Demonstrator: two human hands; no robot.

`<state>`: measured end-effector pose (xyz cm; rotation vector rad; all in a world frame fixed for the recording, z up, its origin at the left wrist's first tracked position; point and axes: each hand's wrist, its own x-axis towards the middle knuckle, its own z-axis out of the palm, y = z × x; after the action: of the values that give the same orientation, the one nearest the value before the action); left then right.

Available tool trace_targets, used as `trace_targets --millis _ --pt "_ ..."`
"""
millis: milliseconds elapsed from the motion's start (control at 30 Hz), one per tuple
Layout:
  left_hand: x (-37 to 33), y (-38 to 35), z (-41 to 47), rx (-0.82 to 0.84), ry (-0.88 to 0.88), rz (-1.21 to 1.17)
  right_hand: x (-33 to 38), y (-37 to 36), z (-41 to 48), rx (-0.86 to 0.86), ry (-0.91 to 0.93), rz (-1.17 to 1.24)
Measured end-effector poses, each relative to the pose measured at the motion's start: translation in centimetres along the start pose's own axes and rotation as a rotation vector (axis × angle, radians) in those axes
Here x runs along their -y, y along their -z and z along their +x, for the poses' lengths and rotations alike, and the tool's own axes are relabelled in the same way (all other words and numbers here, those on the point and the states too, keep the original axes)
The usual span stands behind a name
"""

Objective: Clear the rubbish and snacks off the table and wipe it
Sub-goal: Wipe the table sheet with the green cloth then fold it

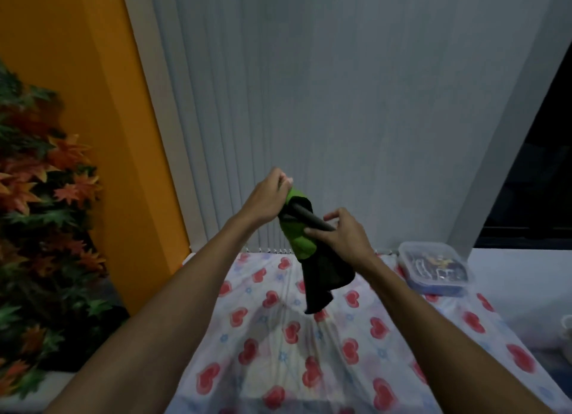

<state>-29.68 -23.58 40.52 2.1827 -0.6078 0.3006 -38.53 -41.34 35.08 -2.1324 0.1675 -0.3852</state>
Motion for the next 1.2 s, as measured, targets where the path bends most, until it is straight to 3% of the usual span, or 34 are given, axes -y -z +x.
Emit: trace_targets --millis 100,200,400,600,1000,1100,1200 --pt "-0.7 -0.6 -0.8 0.126 -0.013 -0.01 0.7 2.9 1.0 0.101 0.097 -0.156" --pt "-0.9 -1.4 -0.8 0.273 -0.11 0.141 0.6 6.2 2.0 0.227 0.107 -0.235" --pt "-0.6 -3.8 1.3 0.459 -0.267 0.144 -3.0 12.7 3.2 0.14 0.06 -0.478" --pt "-2.4 -10.1 3.7 0.573 -0.232 0.154 -8.8 19.5 3.9 0.226 -0.04 -0.61" --pt "-6.4 -27.5 5.0 0.67 -0.103 0.314 -25.2 31.0 5.5 0.33 -0.153 -0.691" --pt "-6.2 -31.4 4.4 0.644 -0.052 0.305 -29.3 32.0 6.1 0.244 -0.128 -0.68" --pt "-6.7 -33.9 4.2 0.5 -0.059 0.235 -32.2 32.6 6.4 0.117 -0.069 -0.655"
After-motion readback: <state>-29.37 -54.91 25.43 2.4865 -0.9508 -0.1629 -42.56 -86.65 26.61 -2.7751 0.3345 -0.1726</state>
